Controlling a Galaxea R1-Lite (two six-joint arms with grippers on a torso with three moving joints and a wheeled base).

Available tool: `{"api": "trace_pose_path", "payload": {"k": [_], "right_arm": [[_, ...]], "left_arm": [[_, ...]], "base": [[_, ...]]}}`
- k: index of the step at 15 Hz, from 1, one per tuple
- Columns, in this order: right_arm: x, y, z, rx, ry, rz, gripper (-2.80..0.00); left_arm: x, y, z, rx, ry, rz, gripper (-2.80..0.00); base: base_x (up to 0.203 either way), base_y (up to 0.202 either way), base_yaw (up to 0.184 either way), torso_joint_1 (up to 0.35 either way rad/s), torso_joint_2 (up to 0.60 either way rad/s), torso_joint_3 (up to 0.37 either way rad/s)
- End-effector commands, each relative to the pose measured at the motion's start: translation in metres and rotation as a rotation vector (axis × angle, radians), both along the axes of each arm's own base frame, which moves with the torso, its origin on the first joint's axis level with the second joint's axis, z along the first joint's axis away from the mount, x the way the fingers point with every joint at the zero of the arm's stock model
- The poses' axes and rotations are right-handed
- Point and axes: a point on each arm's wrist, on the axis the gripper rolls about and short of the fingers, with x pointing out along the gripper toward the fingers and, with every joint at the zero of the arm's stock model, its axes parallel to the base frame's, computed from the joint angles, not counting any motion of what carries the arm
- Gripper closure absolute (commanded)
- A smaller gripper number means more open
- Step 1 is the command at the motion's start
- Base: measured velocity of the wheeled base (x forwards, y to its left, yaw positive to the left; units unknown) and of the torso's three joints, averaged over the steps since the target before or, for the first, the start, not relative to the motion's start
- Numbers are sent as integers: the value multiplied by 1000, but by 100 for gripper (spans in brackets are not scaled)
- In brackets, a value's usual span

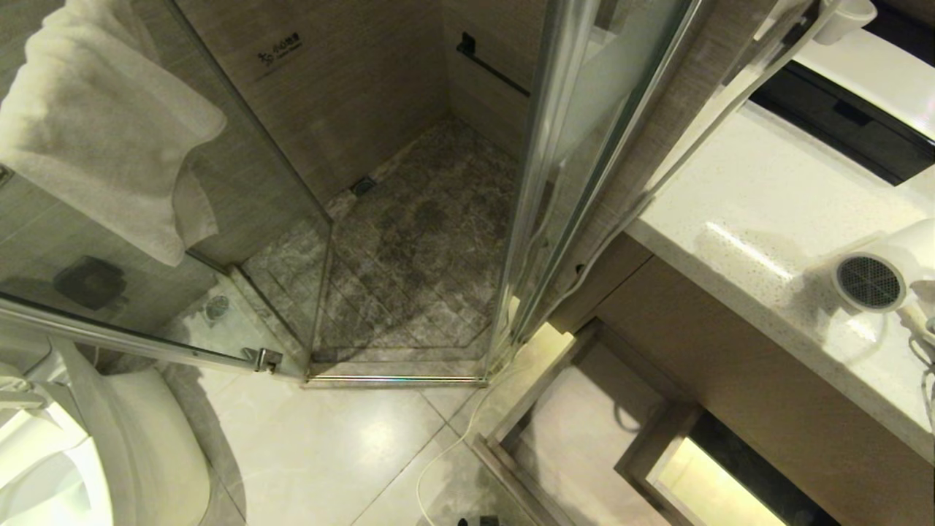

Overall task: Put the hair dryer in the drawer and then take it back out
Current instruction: Pick up the hairdryer

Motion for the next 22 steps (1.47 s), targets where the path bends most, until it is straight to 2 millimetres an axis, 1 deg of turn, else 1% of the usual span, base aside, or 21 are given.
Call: {"api": "trace_pose_path", "payload": {"k": [1,2,3,6,7,8,11,15,19,22], "right_arm": [[28,-15,5,-5,26,-46,-280],[29,-19,11,-9,15,-70,-280],[26,-20,12,-4,30,-90,-280],[18,-24,11,-41,81,-194,-280],[15,-25,9,-68,99,-259,-280],[11,-24,9,-69,104,-279,-280],[10,-26,6,-47,120,-303,-280],[19,-40,-12,-27,202,-368,-280],[30,-45,-29,-12,268,-364,-280],[40,-49,-37,-2,304,-357,-280]], "left_arm": [[0,0,0,0,2,0,0],[0,0,0,0,2,0,0],[0,0,0,0,2,0,0],[0,0,0,0,2,0,0],[0,0,0,0,0,0,0],[0,0,0,0,0,0,0],[0,0,0,0,2,0,0],[0,0,0,0,2,0,0],[0,0,0,0,2,0,0],[0,0,0,0,0,0,0]], "base": [[0,0,0,0,0,0],[0,0,0,0,0,0],[0,0,0,0,0,0],[0,0,0,0,0,0],[0,0,0,0,0,0],[0,0,0,0,0,0],[0,0,0,0,0,0],[0,0,0,0,0,0],[0,0,0,0,0,0],[0,0,0,0,0,0]]}}
